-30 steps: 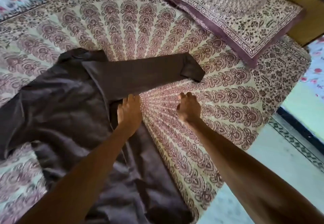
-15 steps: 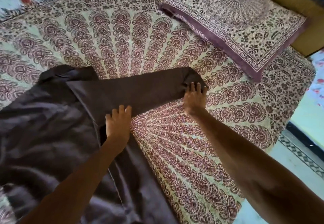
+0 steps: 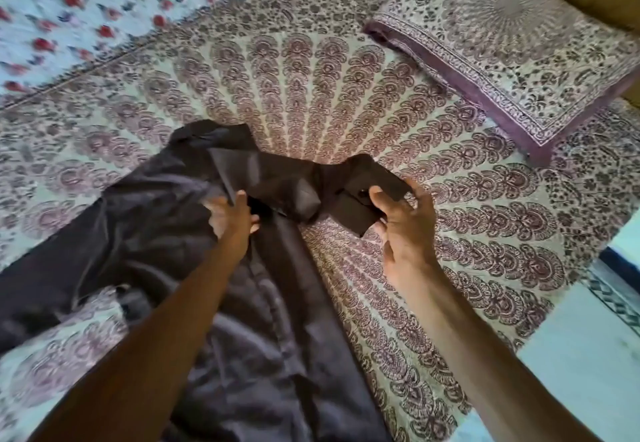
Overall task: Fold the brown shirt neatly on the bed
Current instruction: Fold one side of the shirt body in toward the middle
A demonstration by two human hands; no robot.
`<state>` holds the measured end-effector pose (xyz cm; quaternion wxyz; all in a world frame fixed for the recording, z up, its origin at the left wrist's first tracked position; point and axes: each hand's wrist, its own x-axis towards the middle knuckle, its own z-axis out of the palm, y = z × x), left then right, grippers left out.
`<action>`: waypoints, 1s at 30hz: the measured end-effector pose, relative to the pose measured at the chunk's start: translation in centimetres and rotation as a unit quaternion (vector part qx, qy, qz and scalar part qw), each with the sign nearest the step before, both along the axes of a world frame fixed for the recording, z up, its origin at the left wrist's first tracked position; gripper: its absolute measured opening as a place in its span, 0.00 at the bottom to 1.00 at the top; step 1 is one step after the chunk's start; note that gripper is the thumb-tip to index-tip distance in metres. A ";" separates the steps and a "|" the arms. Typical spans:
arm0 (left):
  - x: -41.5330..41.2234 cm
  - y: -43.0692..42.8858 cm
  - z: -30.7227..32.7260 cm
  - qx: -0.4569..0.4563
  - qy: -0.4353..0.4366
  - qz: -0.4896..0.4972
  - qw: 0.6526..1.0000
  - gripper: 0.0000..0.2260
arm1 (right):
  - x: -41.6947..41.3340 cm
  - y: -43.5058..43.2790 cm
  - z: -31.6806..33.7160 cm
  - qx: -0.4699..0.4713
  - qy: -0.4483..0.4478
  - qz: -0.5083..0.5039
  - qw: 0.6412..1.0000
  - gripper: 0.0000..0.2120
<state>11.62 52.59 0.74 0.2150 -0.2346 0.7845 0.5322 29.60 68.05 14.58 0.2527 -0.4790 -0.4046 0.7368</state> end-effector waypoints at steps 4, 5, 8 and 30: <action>4.0 -1.4 3.3 0.122 -0.242 -0.089 0.959 0.32 | 3.8 -5.2 4.4 -0.188 0.106 -0.046 0.975 0.13; 5.2 -1.8 3.8 0.139 -0.285 -0.107 0.942 0.33 | 5.1 -6.5 4.7 -0.213 0.109 -0.061 0.969 0.12; 8.5 -2.4 3.8 0.242 -0.326 -0.084 0.910 0.27 | 9.3 -9.3 4.0 -0.255 0.042 -0.075 0.963 0.12; 17.1 -9.4 -4.5 -0.032 -0.140 -0.099 0.985 0.11 | 20.9 -14.4 -14.8 0.030 -0.474 0.434 0.765 0.11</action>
